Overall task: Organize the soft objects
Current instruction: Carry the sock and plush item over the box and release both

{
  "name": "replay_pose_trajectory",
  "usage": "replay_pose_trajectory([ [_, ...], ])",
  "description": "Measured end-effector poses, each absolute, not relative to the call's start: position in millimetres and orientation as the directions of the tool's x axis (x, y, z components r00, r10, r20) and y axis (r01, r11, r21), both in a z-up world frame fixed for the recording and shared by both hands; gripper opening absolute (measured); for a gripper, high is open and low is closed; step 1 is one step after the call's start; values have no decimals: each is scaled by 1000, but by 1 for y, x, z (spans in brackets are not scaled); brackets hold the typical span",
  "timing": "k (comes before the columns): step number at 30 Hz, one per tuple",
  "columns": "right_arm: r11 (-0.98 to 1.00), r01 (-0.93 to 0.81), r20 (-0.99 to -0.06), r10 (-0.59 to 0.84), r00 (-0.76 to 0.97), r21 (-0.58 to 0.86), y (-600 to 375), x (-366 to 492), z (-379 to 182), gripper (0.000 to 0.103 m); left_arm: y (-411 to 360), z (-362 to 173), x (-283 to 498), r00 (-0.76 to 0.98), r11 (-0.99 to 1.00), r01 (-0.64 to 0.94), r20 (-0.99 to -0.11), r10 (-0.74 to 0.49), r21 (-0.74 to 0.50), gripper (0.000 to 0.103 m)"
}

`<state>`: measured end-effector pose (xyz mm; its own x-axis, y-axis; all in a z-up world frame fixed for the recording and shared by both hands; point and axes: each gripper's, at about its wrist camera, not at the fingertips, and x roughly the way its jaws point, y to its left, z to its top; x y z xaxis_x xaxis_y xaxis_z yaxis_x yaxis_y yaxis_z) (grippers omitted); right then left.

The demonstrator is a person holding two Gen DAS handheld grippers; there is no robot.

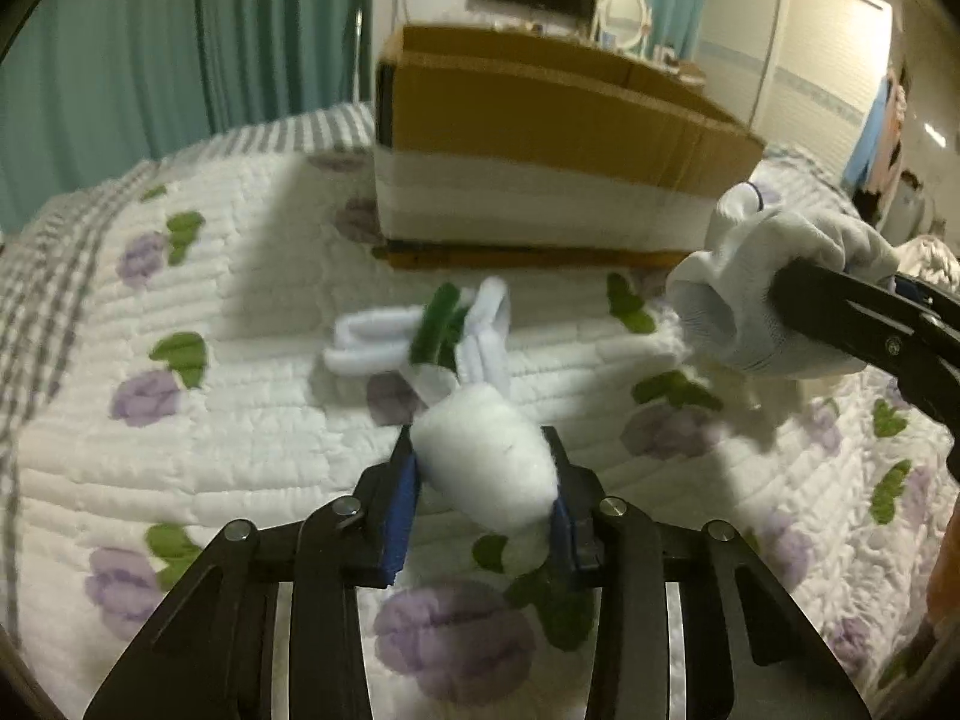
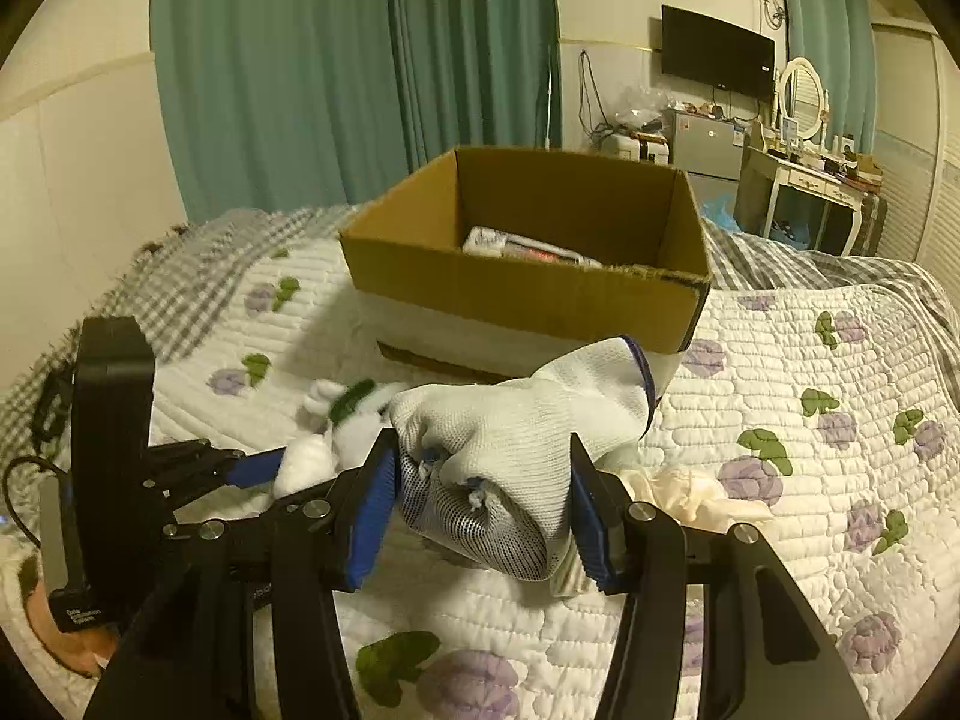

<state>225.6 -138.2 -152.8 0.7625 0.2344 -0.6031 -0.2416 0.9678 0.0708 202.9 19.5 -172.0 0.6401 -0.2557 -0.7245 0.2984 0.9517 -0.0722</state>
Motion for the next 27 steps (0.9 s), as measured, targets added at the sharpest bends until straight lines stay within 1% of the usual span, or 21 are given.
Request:
replay_pose_trajectory([
  [8,939,-295,-500,345,794,179,-147,194,-104,52,18,-120,164,701,948,315,-665,-258,-35,36],
  [13,907,-363,-427,421,800,213,-148,175,-61,52,14,-76,143,752,947,321,-608,-255,0,36],
  [15,891,-396,-404,454,794,223,-151,171,-42,52,11,-54,138,777,947,320,-581,-242,33,36],
  [17,890,-409,-379,457,805,203,-153,166,-22,52,9,-33,133,803,945,322,-546,-240,58,36],
  [21,896,-418,-347,444,826,151,-158,165,13,52,0,-4,135,827,942,325,-508,-241,83,36],
  [25,899,-424,-338,436,834,115,-164,181,36,52,-9,13,153,829,942,327,-501,-246,78,36],
  [27,901,-422,-349,427,834,95,-165,195,41,52,-16,18,169,825,943,325,-508,-248,67,37],
])
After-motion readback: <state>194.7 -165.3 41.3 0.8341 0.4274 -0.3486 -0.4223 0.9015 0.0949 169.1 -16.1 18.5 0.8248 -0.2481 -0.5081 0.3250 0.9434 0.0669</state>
